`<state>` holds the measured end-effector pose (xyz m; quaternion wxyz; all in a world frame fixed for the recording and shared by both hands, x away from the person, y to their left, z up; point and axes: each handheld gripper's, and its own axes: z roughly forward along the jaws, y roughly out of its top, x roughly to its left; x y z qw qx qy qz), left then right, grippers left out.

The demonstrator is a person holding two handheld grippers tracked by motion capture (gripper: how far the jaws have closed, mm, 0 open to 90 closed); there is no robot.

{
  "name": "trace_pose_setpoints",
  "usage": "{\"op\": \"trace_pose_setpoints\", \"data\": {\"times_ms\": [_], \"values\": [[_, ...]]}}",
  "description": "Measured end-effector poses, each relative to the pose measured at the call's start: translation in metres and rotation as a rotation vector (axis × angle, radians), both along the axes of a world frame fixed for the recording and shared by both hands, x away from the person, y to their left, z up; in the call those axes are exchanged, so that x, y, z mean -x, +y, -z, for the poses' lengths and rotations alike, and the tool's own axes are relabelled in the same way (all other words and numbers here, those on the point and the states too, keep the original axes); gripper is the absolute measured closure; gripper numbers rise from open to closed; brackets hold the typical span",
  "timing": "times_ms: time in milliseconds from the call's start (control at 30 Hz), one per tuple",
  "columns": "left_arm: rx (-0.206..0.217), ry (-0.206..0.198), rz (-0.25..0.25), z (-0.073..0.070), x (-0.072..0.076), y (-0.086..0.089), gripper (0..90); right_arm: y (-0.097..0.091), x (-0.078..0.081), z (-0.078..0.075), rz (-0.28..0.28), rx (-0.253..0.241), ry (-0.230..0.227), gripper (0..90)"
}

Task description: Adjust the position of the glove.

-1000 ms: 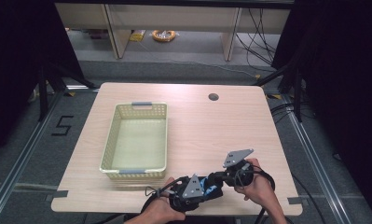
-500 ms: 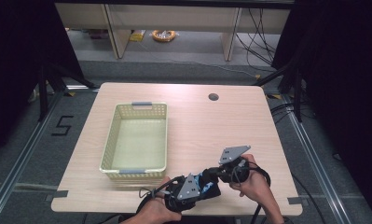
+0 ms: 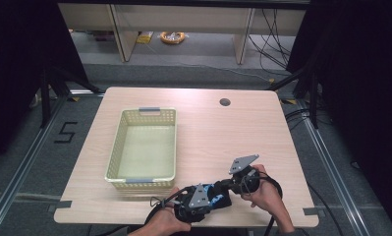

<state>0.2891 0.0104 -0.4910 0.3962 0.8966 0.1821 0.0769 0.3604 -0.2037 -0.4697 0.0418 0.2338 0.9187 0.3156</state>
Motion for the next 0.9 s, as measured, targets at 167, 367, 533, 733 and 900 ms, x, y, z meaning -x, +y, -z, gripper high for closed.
{"op": "trace_pose_setpoints", "data": {"times_ms": [167,367,533,733,900], "values": [[-0.003,0.015,-0.01,0.004,0.0,0.003,69.7,-0.002,0.003,0.005,0.046,0.036,0.01,74.8],[0.038,0.044,-0.045,-0.001,0.001,0.02,63.4,-0.008,0.009,0.001,0.107,0.07,0.023,62.4],[0.087,0.058,-0.085,-0.008,0.002,0.039,61.4,-0.018,0.012,-0.007,0.199,0.048,0.033,55.2],[0.108,0.097,-0.149,-0.003,-0.007,0.061,57.6,-0.029,0.019,-0.009,0.345,-0.008,0.131,54.6],[0.129,0.155,-0.209,0.002,-0.012,0.068,52.3,-0.027,0.02,0.004,0.375,-0.019,0.208,54.1]]}}
